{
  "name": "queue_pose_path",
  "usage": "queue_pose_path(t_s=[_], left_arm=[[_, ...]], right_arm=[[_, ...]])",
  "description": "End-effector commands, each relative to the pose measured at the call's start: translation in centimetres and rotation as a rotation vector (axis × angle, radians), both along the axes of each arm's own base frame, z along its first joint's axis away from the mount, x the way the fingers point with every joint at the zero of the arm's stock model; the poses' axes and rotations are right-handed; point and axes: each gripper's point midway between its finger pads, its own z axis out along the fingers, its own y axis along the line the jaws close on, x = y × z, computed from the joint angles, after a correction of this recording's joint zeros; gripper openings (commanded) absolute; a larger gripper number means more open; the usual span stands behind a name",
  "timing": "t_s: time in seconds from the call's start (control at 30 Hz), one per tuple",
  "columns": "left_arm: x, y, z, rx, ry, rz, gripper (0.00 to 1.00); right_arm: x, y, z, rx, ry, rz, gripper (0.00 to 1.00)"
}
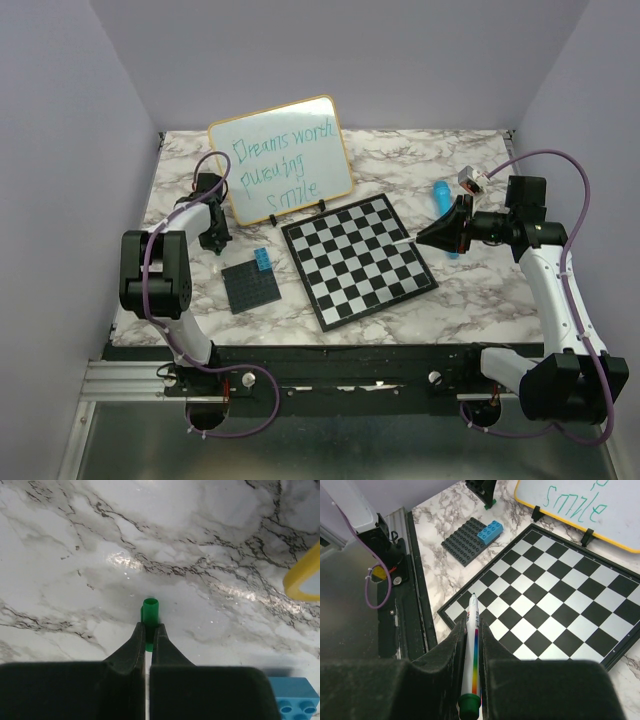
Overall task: Write a sentence on the whiteboard
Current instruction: Pick up the pen cap from the corner of the board, then insert the pen cap into the whiteboard marker.
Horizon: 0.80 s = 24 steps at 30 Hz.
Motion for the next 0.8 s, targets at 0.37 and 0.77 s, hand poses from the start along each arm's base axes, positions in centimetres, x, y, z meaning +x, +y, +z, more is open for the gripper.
queue_pose_path(t_s=[0.37, 0.77], left_arm=[[-0.8, -2.6, 2.5, -0.002, -0.048, -0.145, 0.01], [-2.7, -10.8, 7.6, -0.258, -0.216, -0.392, 0.0]], right_arm=[[-0.5, 0.1, 0.9, 0.017, -0.025, 0.021, 0.01], [-0.2, 0.2, 0.3, 0.035, 0.019, 0.024, 0.01]])
